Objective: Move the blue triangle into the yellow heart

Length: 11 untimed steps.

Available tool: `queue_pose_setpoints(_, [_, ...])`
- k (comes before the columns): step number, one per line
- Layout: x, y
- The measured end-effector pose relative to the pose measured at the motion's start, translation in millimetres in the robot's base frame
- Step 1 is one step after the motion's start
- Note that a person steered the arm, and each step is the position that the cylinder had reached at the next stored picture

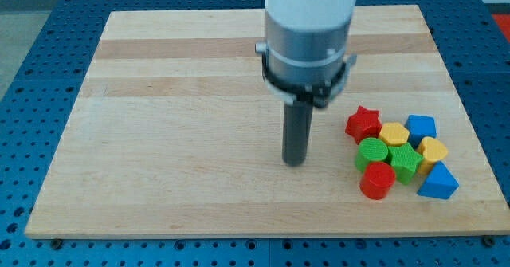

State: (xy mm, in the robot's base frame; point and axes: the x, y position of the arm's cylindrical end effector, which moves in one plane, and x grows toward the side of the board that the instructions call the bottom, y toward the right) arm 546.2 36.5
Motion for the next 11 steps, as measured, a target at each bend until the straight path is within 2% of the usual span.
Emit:
queue_pose_setpoints(1, [48,5])
queue_pose_setpoints(2, [72,46])
queue_pose_setpoints(4, [72,142])
queue_pose_setpoints(5, [65,168])
queue_pose_setpoints(7, [40,179])
queue_pose_setpoints(9, [44,239])
queue_pose_setpoints(11, [44,247])
